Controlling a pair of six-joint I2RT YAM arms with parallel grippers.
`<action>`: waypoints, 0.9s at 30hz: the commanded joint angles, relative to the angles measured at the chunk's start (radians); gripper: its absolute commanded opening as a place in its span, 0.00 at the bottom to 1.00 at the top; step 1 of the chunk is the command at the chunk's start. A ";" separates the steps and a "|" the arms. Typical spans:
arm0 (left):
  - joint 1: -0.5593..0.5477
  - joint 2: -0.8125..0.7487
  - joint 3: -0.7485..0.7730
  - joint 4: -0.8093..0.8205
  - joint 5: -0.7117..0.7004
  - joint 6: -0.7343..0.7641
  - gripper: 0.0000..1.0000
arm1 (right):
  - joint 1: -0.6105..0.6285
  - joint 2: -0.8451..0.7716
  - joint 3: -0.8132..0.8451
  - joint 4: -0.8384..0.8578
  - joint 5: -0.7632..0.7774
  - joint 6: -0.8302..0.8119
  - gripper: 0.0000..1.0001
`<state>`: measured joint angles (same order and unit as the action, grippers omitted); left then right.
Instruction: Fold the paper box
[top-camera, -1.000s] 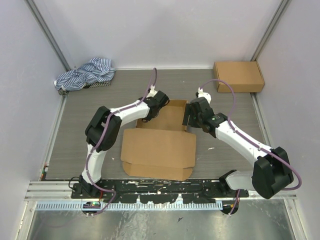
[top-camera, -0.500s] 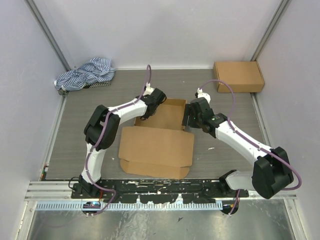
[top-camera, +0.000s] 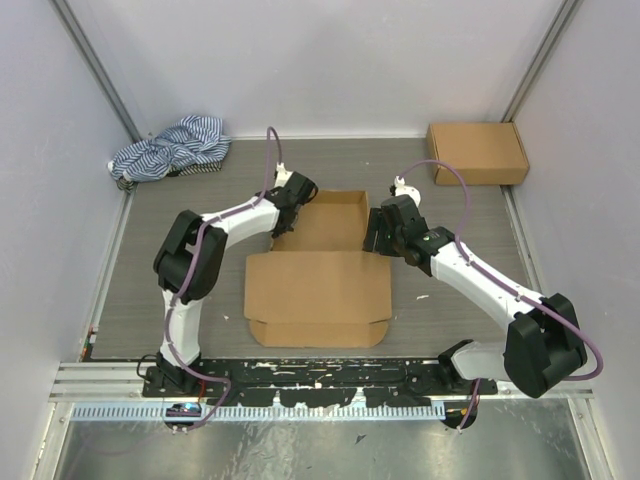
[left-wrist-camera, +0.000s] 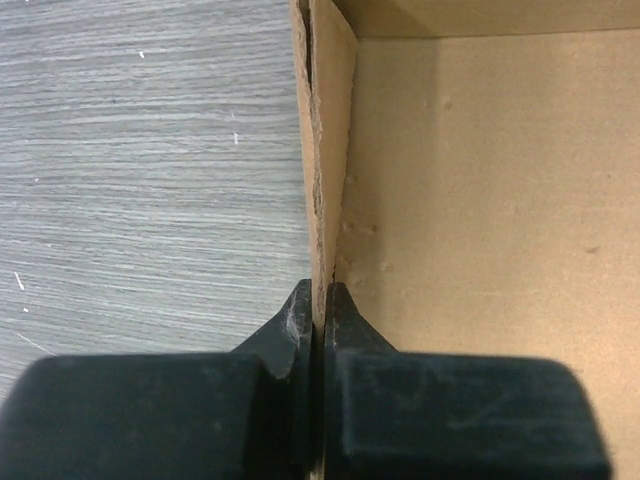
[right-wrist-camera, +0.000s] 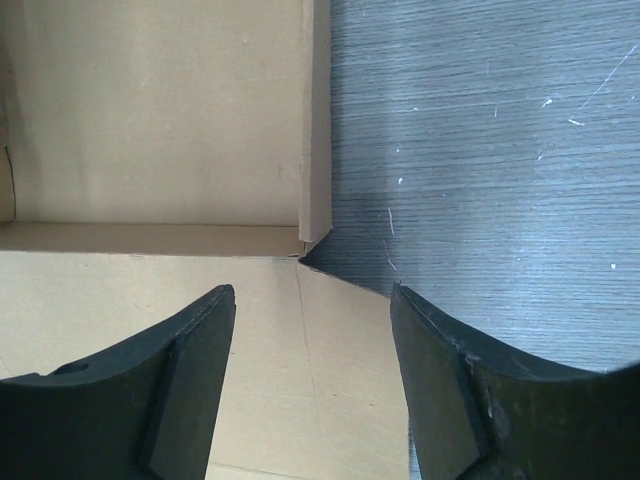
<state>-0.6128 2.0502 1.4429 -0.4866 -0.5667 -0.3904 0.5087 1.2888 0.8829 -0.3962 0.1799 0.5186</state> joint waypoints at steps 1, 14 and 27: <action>-0.002 -0.056 -0.019 -0.059 0.050 0.007 0.14 | 0.005 -0.015 0.015 0.036 -0.003 0.006 0.69; -0.004 -0.420 -0.130 -0.178 0.104 0.008 0.65 | 0.005 0.087 0.248 -0.029 -0.042 -0.190 0.73; -0.003 -0.923 -0.357 -0.296 0.335 0.034 0.63 | 0.005 0.612 0.799 0.010 -0.194 -0.623 0.72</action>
<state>-0.6151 1.1938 1.1229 -0.6880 -0.3023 -0.3782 0.5087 1.7836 1.5520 -0.4385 0.1028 0.0910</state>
